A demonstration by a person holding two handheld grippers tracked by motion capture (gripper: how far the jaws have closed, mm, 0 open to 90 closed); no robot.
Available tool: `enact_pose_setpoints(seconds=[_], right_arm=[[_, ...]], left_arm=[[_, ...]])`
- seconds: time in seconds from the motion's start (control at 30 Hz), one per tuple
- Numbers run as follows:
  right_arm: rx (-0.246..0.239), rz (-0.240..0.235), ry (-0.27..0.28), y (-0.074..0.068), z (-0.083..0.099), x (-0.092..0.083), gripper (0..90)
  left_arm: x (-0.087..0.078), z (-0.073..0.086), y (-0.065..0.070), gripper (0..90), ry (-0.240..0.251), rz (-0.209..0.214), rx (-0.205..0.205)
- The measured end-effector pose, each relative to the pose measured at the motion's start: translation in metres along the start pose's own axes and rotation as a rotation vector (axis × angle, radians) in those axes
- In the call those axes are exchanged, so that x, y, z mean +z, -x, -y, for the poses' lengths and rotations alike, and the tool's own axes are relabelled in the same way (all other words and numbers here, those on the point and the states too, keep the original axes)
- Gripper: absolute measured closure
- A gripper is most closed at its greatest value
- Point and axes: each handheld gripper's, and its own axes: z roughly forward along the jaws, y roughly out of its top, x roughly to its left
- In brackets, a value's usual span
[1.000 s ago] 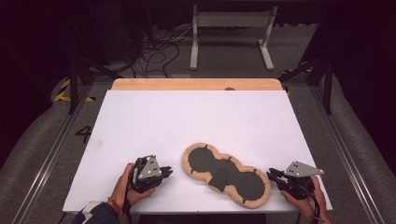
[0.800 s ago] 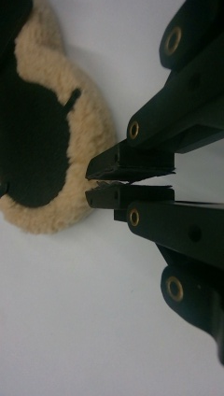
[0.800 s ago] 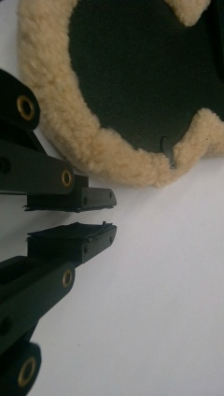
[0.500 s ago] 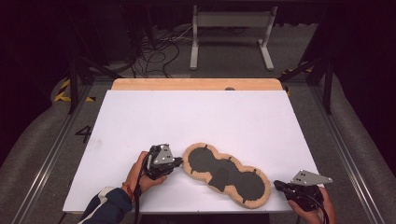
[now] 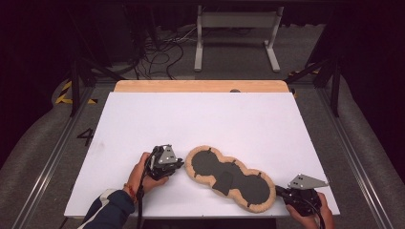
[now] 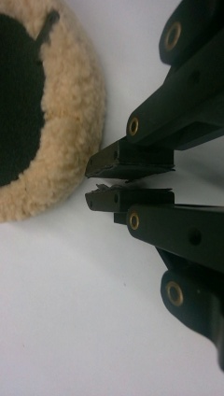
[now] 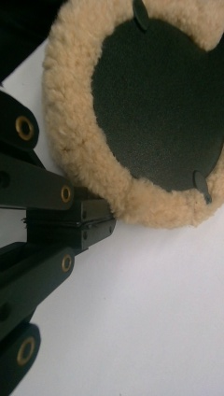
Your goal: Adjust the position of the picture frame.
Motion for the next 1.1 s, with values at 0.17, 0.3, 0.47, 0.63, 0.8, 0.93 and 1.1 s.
enact_pose_setpoints(seconds=[0.17,0.3,0.47,0.63,0.8,0.93,1.1], right_arm=[[0.024,0.028,0.009,-0.003,-0.005,0.006,90.0],[0.036,0.073,0.007,-0.008,-0.013,0.013,90.0],[0.053,0.116,0.01,-0.013,-0.027,0.028,90.0],[0.046,0.118,0.019,-0.013,-0.042,0.043,90.0],[0.029,0.106,0.021,-0.01,-0.049,0.05,90.0],[0.024,0.091,0.022,-0.008,-0.046,0.047,89.9],[0.085,-0.019,0.024,-0.006,-0.033,0.03,90.0]], left_arm=[[-0.001,0.001,-0.003,81.3,0.0,-0.004,-0.002],[-0.002,0.003,-0.006,81.2,-0.004,-0.024,-0.013],[-0.008,0.012,-0.021,79.4,-0.004,-0.056,-0.058],[-0.013,0.018,-0.026,79.7,-0.01,-0.068,-0.076],[-0.016,0.022,-0.03,77.4,-0.004,-0.073,-0.103],[-0.016,0.023,-0.028,77.5,-0.007,-0.081,-0.106],[-0.016,0.025,-0.028,77.5,0.005,-0.074,-0.114]])
